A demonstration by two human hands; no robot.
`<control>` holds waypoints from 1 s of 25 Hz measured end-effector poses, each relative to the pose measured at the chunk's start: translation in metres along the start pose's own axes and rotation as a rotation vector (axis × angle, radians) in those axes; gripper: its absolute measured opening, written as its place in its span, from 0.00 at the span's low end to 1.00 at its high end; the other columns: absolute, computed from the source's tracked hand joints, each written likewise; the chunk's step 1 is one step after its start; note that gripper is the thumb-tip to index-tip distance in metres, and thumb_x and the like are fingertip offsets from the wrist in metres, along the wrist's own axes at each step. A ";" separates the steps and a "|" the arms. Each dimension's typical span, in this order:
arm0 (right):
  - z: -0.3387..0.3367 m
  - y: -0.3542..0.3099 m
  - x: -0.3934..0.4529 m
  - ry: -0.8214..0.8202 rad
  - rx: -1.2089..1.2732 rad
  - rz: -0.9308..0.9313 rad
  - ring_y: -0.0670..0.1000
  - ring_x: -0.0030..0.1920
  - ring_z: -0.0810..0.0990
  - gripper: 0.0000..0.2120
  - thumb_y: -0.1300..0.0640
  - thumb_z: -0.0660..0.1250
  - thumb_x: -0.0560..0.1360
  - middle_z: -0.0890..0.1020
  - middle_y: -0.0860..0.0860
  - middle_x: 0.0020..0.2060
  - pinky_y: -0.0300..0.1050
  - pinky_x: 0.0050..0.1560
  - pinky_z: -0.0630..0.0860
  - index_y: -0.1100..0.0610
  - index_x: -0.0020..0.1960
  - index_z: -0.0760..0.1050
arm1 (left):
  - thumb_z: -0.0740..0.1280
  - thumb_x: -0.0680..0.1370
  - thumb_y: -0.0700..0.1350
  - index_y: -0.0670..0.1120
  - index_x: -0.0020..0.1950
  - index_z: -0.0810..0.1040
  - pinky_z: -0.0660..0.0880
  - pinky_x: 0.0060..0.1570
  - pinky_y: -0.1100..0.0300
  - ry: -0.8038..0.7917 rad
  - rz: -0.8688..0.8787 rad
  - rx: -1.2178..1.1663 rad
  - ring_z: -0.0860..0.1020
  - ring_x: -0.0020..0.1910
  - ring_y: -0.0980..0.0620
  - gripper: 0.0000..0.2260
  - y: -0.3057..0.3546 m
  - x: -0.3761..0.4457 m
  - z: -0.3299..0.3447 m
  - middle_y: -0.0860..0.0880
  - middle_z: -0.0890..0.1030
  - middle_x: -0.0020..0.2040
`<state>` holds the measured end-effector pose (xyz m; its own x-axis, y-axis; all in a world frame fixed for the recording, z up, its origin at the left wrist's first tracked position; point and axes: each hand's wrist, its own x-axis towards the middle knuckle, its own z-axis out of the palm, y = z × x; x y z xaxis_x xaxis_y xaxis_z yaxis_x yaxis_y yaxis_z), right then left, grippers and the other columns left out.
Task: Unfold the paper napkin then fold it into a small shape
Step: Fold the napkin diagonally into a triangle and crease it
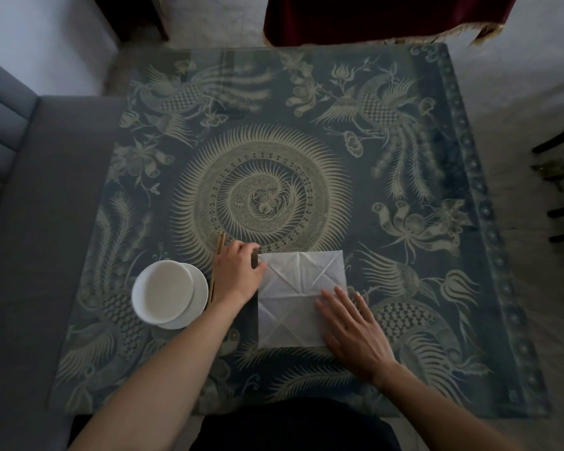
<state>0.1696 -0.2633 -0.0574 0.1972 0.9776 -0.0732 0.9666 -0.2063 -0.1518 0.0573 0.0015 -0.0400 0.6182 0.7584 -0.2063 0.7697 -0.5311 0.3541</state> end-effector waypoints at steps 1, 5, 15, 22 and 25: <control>0.000 0.001 -0.002 -0.007 0.003 -0.010 0.60 0.75 0.62 0.27 0.47 0.56 0.79 0.66 0.57 0.75 0.61 0.70 0.58 0.57 0.75 0.66 | 0.71 0.74 0.50 0.48 0.58 0.80 0.70 0.57 0.47 -0.009 0.004 0.012 0.75 0.56 0.43 0.14 -0.001 0.004 -0.001 0.46 0.78 0.54; 0.001 0.002 -0.006 -0.032 0.005 -0.026 0.60 0.75 0.62 0.27 0.46 0.56 0.79 0.66 0.56 0.75 0.60 0.70 0.58 0.55 0.76 0.66 | 0.71 0.73 0.51 0.50 0.49 0.81 0.70 0.54 0.48 -0.068 -0.026 0.044 0.74 0.55 0.45 0.08 -0.002 0.012 -0.002 0.48 0.77 0.52; -0.007 -0.008 0.012 -0.053 0.000 -0.078 0.58 0.74 0.65 0.28 0.46 0.56 0.78 0.69 0.55 0.74 0.58 0.71 0.57 0.56 0.75 0.67 | 0.71 0.72 0.48 0.55 0.38 0.75 0.78 0.46 0.51 -0.159 -0.062 -0.216 0.79 0.42 0.51 0.06 0.008 0.010 -0.028 0.56 0.79 0.39; -0.013 -0.019 0.028 -0.099 0.025 -0.013 0.57 0.72 0.69 0.28 0.45 0.51 0.78 0.72 0.54 0.72 0.61 0.69 0.69 0.58 0.73 0.70 | 0.73 0.72 0.45 0.55 0.38 0.76 0.75 0.40 0.61 -0.134 0.062 -0.341 0.78 0.38 0.59 0.08 0.022 -0.009 -0.042 0.57 0.80 0.37; -0.011 -0.021 0.026 -0.087 0.014 -0.005 0.57 0.73 0.68 0.29 0.45 0.51 0.78 0.71 0.55 0.73 0.61 0.70 0.67 0.59 0.74 0.69 | 0.73 0.72 0.44 0.55 0.38 0.75 0.71 0.37 0.70 -0.131 0.142 -0.376 0.78 0.39 0.60 0.09 0.030 -0.022 -0.049 0.56 0.80 0.37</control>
<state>0.1567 -0.2327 -0.0456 0.1767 0.9716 -0.1575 0.9651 -0.2025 -0.1660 0.0593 -0.0127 0.0204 0.7477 0.6204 -0.2368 0.5788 -0.4339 0.6905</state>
